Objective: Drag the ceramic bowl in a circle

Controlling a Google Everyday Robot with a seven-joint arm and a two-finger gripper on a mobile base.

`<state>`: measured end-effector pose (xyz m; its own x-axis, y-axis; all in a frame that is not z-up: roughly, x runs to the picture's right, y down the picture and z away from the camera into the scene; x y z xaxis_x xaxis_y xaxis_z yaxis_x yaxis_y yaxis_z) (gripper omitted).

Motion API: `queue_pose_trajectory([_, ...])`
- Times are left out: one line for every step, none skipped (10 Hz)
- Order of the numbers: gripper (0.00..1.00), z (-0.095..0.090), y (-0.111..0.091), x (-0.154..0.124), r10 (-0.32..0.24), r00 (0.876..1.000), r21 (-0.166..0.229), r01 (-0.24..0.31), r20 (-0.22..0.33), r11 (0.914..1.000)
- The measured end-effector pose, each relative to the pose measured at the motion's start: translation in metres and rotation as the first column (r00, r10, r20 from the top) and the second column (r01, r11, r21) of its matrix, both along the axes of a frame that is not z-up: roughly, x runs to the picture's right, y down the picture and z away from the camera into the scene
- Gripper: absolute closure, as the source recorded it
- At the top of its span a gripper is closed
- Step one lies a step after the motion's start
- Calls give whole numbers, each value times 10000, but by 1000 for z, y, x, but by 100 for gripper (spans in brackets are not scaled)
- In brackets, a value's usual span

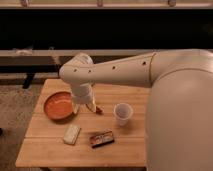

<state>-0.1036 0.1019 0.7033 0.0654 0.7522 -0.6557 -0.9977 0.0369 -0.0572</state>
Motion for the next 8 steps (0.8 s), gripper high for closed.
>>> queue_pose_trajectory([35, 0, 0, 0, 0, 10000, -1, 0, 0, 10000])
queue_pose_trajectory([35, 0, 0, 0, 1, 10000, 0, -1, 0, 10000])
queue_pose_trajectory([35, 0, 0, 0, 0, 10000, -1, 0, 0, 10000])
queue_pose_trajectory([35, 0, 0, 0, 2, 10000, 0, -2, 2, 10000])
queue_pose_trajectory([35, 1, 0, -1, -3, 10000, -5, 3, 11, 10000])
queue_pose_trajectory([35, 7, -2, -2, 8, 10000, 0, -8, 7, 10000])
queue_pose_trajectory([35, 19, -10, -5, 1, 10000, 72, 0, -11, 10000])
queue_pose_trajectory([35, 31, -17, -13, 70, 10000, 56, -70, 45, 10000])
